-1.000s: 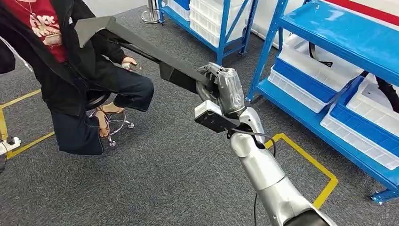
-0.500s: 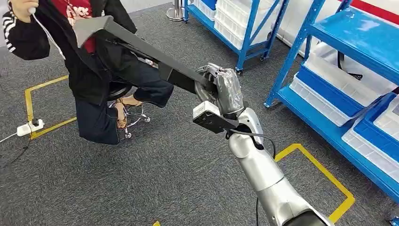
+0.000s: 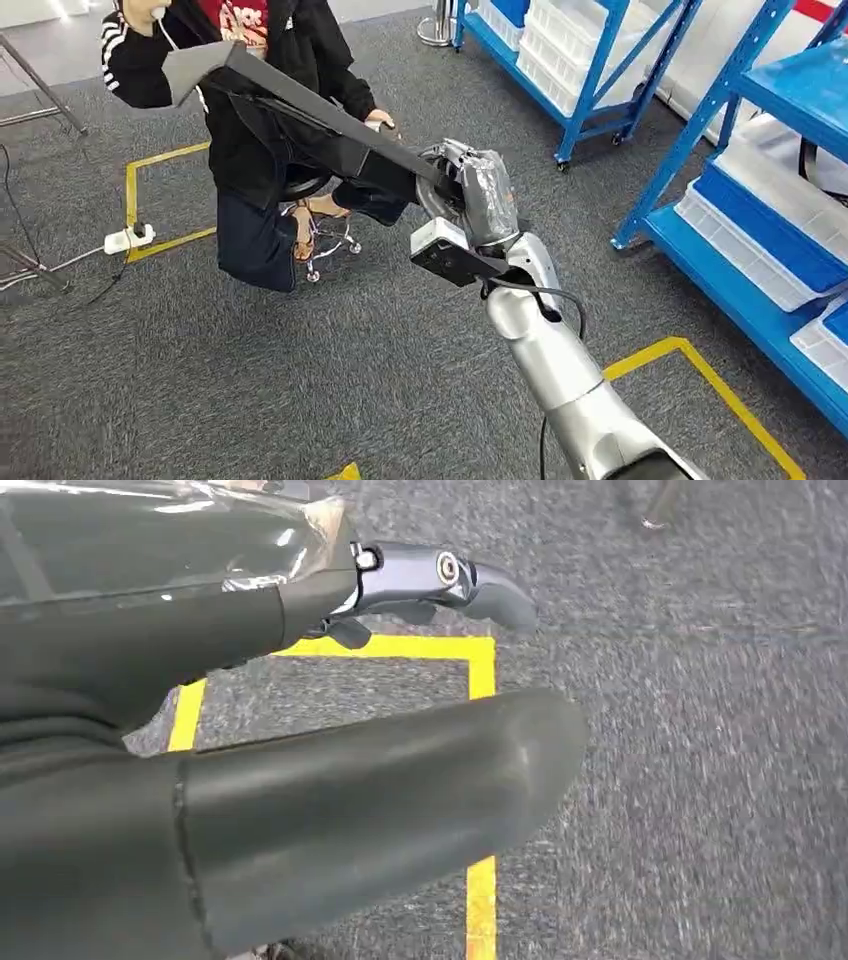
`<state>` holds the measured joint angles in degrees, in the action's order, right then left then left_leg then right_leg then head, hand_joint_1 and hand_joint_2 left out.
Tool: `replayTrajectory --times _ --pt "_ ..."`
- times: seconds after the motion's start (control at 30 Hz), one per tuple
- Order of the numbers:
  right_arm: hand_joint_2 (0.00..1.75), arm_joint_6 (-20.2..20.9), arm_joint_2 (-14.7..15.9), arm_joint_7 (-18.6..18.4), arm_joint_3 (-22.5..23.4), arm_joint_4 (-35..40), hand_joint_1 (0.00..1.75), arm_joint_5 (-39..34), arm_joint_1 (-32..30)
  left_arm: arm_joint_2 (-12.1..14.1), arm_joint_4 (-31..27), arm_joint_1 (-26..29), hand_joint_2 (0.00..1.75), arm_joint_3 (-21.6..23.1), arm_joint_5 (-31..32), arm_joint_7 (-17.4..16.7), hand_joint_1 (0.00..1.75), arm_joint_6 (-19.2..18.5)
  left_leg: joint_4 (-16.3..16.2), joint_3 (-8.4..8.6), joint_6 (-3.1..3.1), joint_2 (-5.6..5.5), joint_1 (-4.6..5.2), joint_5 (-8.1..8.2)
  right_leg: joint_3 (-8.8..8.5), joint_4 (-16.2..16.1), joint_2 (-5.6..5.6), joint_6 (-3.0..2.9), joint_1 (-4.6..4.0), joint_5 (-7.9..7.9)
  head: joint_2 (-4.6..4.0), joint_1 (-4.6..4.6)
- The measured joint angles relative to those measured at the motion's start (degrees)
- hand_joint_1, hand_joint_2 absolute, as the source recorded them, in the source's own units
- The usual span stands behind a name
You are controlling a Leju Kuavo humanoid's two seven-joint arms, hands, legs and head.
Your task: Take the parts from the cabinet and place them on the table.
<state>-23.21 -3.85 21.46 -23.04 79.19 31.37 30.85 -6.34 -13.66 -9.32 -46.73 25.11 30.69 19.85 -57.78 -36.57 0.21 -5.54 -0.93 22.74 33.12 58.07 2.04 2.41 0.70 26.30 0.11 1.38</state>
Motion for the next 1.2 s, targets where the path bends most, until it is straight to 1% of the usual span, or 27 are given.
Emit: replayTrajectory --times 0.03,0.07,0.1,0.17,0.2,0.23,0.27,0.3,0.33,0.37,0.4,0.43,0.53,0.57,0.6,0.63,0.7,0.73,0.77,0.8,0.87,0.9,0.93,1.03,1.07,1.13,1.2 --pt "1.75 -0.02 -0.07 -0.02 -0.02 0.02 1.75 0.15 0.06 0.02 0.00 0.08 0.00 0.00 0.00 0.00 0.00 0.00 0.12 -0.08 -0.41 -0.36 -0.06 -0.04 -0.13 -0.22 -0.46 -0.45 0.27 -0.23 0.00 -0.02" --pt "1.75 -0.02 -0.24 -0.02 0.00 0.02 1.75 0.20 0.05 0.07 0.00 0.09 0.00 0.00 0.00 0.00 0.00 0.00 -0.57 -0.32 -0.46 0.91 -0.29 0.46 -0.42 -0.58 -0.98 -0.93 1.00 -0.52 0.00 -0.04" --pt "1.75 -0.04 -0.33 -0.09 0.00 0.02 1.75 0.20 0.02 0.02 0.00 0.03 0.00 0.00 0.00 0.00 0.00 0.00 -2.82 -1.36 -0.59 3.25 -0.05 2.22 -0.47 -0.65 -1.36 -1.68 0.81 -0.55 0.00 -0.24" --pt "1.75 -0.09 -0.31 -0.11 0.00 0.02 1.75 0.20 -0.05 -0.04 0.00 -0.15 0.00 0.02 0.07 0.00 0.00 -0.04 -11.52 -5.52 -0.91 4.72 -0.25 6.72 -0.43 -0.62 -2.32 -2.21 0.29 -0.44 0.00 -0.35" --pt "1.75 -0.09 -0.31 -0.13 0.00 0.02 1.75 0.24 -0.14 -0.07 0.00 -0.12 0.00 0.02 0.09 0.00 0.00 -0.07 -15.69 -7.56 -1.05 4.89 -0.26 8.28 -0.37 -0.60 -2.80 -2.28 0.12 -0.40 0.00 -0.37" --pt "1.75 -0.09 -0.31 -0.13 -0.02 0.02 1.75 0.26 -0.32 -0.07 0.00 -0.10 0.00 0.02 0.09 -0.04 0.00 -0.09 -18.07 -8.74 -1.16 5.05 -0.27 8.69 -0.37 -0.59 -3.29 -2.29 -0.01 -0.39 0.00 -0.37" --pt "1.75 -0.09 -0.31 -0.13 -0.04 0.00 1.75 0.33 -0.42 -0.07 0.00 -0.08 0.00 0.00 0.07 -0.18 0.00 -0.09 -17.67 -8.56 -1.19 5.16 -0.29 7.85 -0.38 -0.58 -3.71 -2.29 -0.08 -0.37 0.00 -0.35" --pt "1.75 -0.09 -0.31 -0.13 -0.02 0.00 1.75 0.39 -0.45 -0.04 0.00 -0.05 0.00 0.02 0.09 -0.24 0.00 -0.09 -14.94 -7.19 -1.14 5.35 -0.29 6.11 -0.40 -0.54 -4.16 -2.32 -0.10 -0.32 0.00 -0.37" --pt "1.75 -0.09 -0.31 -0.11 -0.02 0.02 1.75 0.46 -0.44 0.00 0.00 -0.08 0.00 0.02 0.07 -0.26 0.00 -0.09 -9.87 -4.44 -1.06 5.89 -0.29 3.66 -0.44 -0.51 -4.58 -2.35 -0.10 -0.26 0.00 -0.37" --pt "1.75 -0.07 -0.33 -0.11 -0.04 0.02 1.75 0.50 -0.43 0.02 -0.02 -0.13 0.00 0.02 0.07 -0.26 0.00 -0.09 -4.62 -1.45 -0.89 7.06 -0.29 1.66 -0.51 -0.44 -4.98 -2.19 -0.12 -0.10 0.00 -0.37" --pt "1.75 -0.07 -0.33 -0.09 -0.04 0.02 1.75 0.52 -0.40 -0.04 -0.02 -0.24 0.00 0.02 0.07 -0.26 0.00 -0.11 -1.38 0.42 -0.78 9.15 -0.06 1.66 -0.43 -0.28 -5.20 -1.90 -0.62 0.09 0.00 -0.39" --pt "1.75 -0.07 -0.24 -0.09 0.02 0.00 1.75 0.52 -0.34 0.00 -0.02 -0.40 0.00 0.02 0.07 -0.26 0.00 -0.15 -1.16 0.32 -0.30 8.34 0.22 1.55 -0.25 -0.11 -5.45 -1.58 -1.03 0.30 0.00 -0.41" --pt "1.75 0.02 -0.26 -0.02 -0.04 0.00 1.75 0.52 -0.31 0.02 -0.02 -0.34 0.00 0.02 0.07 -0.26 0.00 -0.15 -1.06 -0.08 0.52 6.95 0.76 1.39 -0.48 -0.30 -6.86 -1.02 -0.93 0.30 0.00 0.00" --pt "1.75 0.07 -0.26 -0.02 -0.02 0.00 1.75 0.55 -0.28 0.02 -0.02 -0.34 0.00 0.02 0.07 -0.26 0.00 -0.15 -0.53 0.34 1.07 6.50 0.45 1.00 -0.44 0.00 -6.84 -0.54 -1.28 0.71 0.00 0.04" --pt "1.75 0.07 -0.22 0.00 0.00 0.00 1.75 0.55 -0.23 -0.13 -0.02 -0.37 0.00 0.02 0.07 -0.24 0.00 -0.15 -0.37 0.43 1.37 6.13 0.25 0.85 0.35 1.50 -5.09 -0.47 -0.57 1.61 0.00 0.06" --pt "1.75 0.09 -0.20 0.11 0.00 0.00 1.75 0.52 -0.10 0.02 -0.04 -0.43 0.00 0.02 0.07 -0.22 0.00 -0.15 -0.37 0.39 1.81 5.68 0.17 0.75 2.00 5.09 -3.71 -0.81 -0.55 3.40 0.00 0.10" --pt "1.75 0.22 0.02 0.11 0.07 -0.18 1.75 0.50 -0.08 0.02 -0.04 -0.50 0.00 0.02 0.07 -0.20 0.00 -0.15 -0.37 0.28 1.94 4.63 0.18 0.72 6.77 14.70 -2.67 -1.19 -0.33 6.80 0.00 0.31" --pt "1.75 0.26 0.13 0.11 0.07 -0.33 1.75 0.50 -0.15 0.02 -0.04 -0.40 0.00 0.02 0.07 -0.20 0.00 -0.18 -0.37 0.27 1.94 4.03 0.18 0.71 8.42 17.89 -2.53 -0.98 -0.31 7.45 0.00 0.33" --pt "1.75 0.33 0.24 0.11 0.04 -0.44 1.75 0.50 -0.24 -0.02 -0.02 -0.30 0.00 0.02 0.07 -0.20 0.00 -0.17 -0.38 0.27 1.92 3.49 0.17 0.70 8.89 18.44 -2.46 -0.65 -0.25 7.17 0.00 0.31" --pt "1.75 0.37 0.31 0.11 0.04 -0.50 1.75 0.50 -0.27 -0.02 -0.02 -0.25 0.00 0.02 0.07 -0.20 0.00 -0.22 -0.41 0.28 1.86 2.87 0.13 0.66 7.96 16.18 -2.42 -0.12 -0.08 5.93 0.00 0.35" --pt "1.75 0.39 0.33 0.11 0.04 -0.50 1.75 0.50 -0.21 -0.07 -0.02 -0.30 0.00 0.02 0.07 -0.20 0.00 -0.33 -0.46 0.31 1.52 1.60 -0.08 0.53 3.14 6.11 -1.66 1.11 0.49 1.89 0.00 0.33" --pt "1.75 0.39 0.35 0.11 0.04 -0.50 1.75 0.50 -0.16 -0.02 -0.04 -0.31 0.00 0.02 0.09 -0.20 0.00 -0.33 -0.48 0.21 1.15 1.07 -0.12 0.46 0.98 1.71 0.16 1.47 1.00 0.68 0.00 0.35" --pt "1.75 0.39 0.33 0.15 0.04 -0.52 1.75 0.50 -0.12 0.04 -0.04 -0.35 0.00 0.02 0.09 -0.20 0.00 -0.33 -0.92 -0.11 0.68 0.62 0.25 0.61 0.29 0.37 0.92 0.97 0.74 0.43 0.00 0.33" --pt "1.75 0.44 0.35 0.13 0.04 -0.57 1.75 0.48 -0.05 0.02 -0.04 0.09 0.00 0.02 0.15 -0.20 0.00 -0.33 -0.27 -0.41 -0.33 -0.26 -0.16 0.03 0.50 0.52 -0.32 -0.26 0.42 0.03 0.00 0.24" --pt "1.75 0.44 0.26 0.15 0.04 -0.57 1.75 0.48 0.01 0.11 -0.04 0.19 0.00 0.02 0.15 -0.17 0.00 -0.33 -0.41 -0.63 -0.56 -0.34 -0.40 0.15 0.46 0.28 -0.80 -0.75 0.85 -0.27 0.00 0.22" --pt "1.75 0.44 0.22 0.15 0.04 -0.55 1.75 0.50 0.10 -0.02 -0.02 0.15 0.00 0.07 0.22 -0.20 0.00 -0.33 -4.41 -2.24 -0.70 3.75 -0.20 3.05 0.33 0.20 -1.49 -1.70 0.61 -0.32 0.00 -0.09" --pt "1.75 0.44 0.39 0.15 0.04 -0.55 1.75 0.50 0.03 -0.02 -0.02 0.01 0.00 0.09 0.35 -0.22 0.00 -0.33 -13.51 -6.53 -0.87 4.89 -0.25 7.54 0.40 0.20 -2.49 -2.15 0.12 -0.23 0.00 -0.09"
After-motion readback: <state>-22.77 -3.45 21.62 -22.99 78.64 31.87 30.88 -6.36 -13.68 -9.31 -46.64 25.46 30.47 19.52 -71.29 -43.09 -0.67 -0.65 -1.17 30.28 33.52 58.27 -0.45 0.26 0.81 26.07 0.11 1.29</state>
